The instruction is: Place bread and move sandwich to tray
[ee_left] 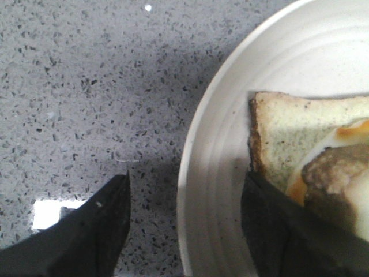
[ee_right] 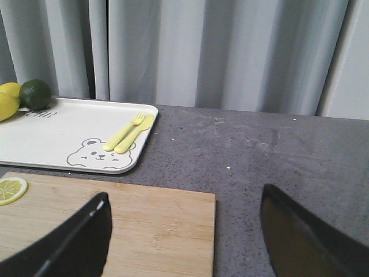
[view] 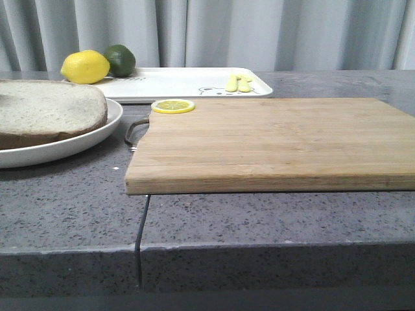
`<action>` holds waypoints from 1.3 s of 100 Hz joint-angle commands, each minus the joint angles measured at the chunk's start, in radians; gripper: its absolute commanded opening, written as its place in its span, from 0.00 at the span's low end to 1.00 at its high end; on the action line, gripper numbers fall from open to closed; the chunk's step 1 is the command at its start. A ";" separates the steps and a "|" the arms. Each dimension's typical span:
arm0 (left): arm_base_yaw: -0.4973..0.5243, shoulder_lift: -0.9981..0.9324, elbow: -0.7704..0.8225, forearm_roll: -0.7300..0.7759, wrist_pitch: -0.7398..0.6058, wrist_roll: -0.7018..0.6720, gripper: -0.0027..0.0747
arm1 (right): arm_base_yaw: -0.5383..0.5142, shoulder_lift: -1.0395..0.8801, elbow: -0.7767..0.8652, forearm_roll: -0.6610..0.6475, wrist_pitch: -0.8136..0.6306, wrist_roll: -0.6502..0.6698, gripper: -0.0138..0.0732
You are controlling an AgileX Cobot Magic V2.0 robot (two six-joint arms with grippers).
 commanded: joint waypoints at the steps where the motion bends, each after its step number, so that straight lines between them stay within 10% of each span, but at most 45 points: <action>1: 0.003 -0.028 -0.034 -0.011 -0.044 -0.009 0.53 | -0.004 0.000 -0.027 -0.005 -0.066 -0.008 0.78; 130: 0.003 -0.028 -0.034 0.012 -0.032 -0.009 0.53 | -0.004 0.000 -0.027 -0.005 -0.066 -0.008 0.78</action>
